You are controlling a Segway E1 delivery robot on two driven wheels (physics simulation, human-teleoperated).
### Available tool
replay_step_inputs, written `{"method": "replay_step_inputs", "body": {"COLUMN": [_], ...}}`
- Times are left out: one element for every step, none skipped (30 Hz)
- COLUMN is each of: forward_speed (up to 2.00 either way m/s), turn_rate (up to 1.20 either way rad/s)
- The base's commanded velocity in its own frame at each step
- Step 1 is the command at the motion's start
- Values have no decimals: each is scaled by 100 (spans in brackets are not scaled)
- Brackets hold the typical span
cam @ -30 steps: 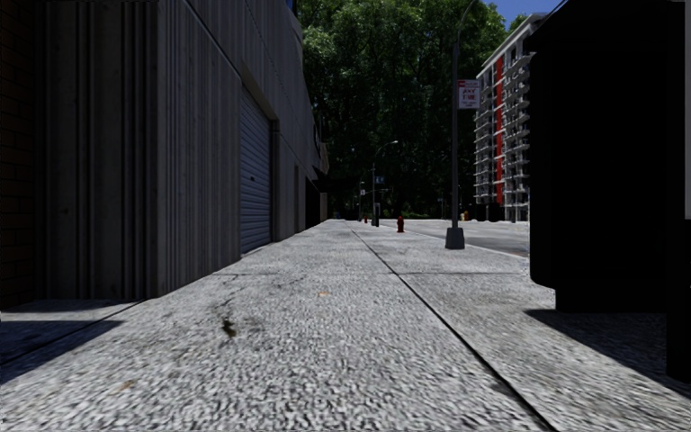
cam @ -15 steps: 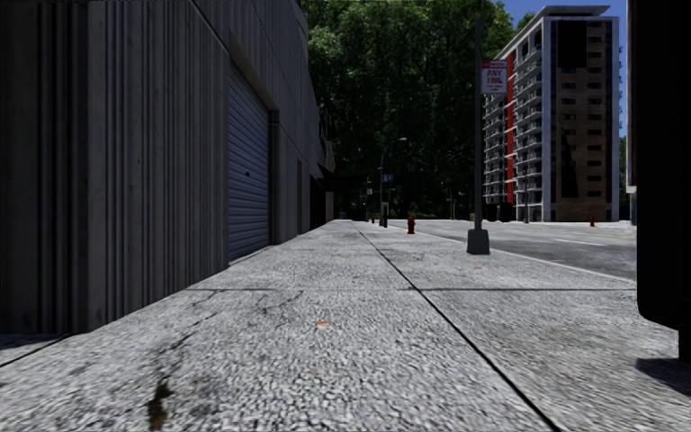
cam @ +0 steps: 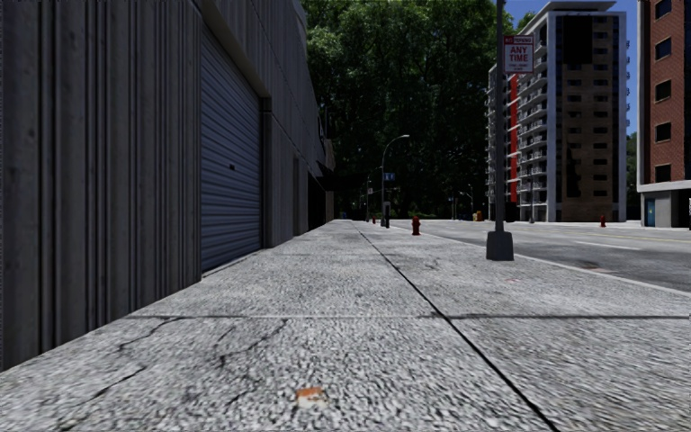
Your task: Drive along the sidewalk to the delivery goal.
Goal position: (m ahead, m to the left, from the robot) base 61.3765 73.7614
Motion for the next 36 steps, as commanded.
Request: {"method": "replay_step_inputs", "body": {"forward_speed": [200, 200, 200, 200, 200, 200, 200, 200, 200, 200, 200, 200, 200, 200, 200, 200, 200, 200, 200, 200, 200, 200, 200, 200, 200, 200, 200, 200, 200, 200, 200, 200, 200, 200, 200, 200], "turn_rate": [0, 0, 0, 0, 0, 0, 0, 0, 0, 0, 0, 0, 0, 0, 0, 0, 0, 0, 0, 0, 0, 0, 0, 0, 0, 0, 0, 0, 0, 0, 0, 0, 0, 0, 0, 0]}}
